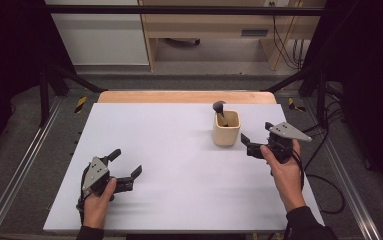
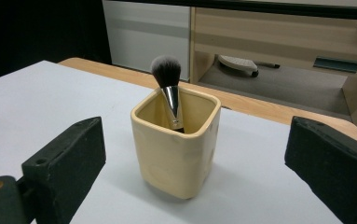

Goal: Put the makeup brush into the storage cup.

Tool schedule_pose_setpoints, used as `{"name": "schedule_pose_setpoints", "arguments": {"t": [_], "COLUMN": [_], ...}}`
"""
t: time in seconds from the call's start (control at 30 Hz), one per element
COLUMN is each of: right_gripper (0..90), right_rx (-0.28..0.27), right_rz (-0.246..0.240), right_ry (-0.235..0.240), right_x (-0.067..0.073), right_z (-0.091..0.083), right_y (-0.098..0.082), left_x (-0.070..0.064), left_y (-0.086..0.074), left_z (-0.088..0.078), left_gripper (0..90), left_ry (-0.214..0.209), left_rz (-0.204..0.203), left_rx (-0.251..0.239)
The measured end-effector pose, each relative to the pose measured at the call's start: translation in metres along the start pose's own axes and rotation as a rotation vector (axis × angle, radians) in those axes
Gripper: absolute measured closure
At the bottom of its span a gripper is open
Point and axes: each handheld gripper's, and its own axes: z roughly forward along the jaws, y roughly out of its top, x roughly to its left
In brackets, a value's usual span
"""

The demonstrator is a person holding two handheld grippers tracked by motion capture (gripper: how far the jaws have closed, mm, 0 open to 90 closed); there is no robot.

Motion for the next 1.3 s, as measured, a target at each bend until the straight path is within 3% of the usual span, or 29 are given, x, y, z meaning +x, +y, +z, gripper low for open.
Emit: {"name": "schedule_pose_setpoints", "arguments": {"t": [1.3], "right_gripper": [4.5], "right_rx": [0.006], "right_rz": [-0.009], "right_ry": [-0.024], "right_x": [-0.007], "right_z": [-0.029], "right_y": [-0.021], "left_x": [-0.001], "left_y": [-0.001], "left_z": [0.001], "left_gripper": [3.3], "left_ry": [-0.002], "left_rz": [0.005], "left_rx": [0.006]}}
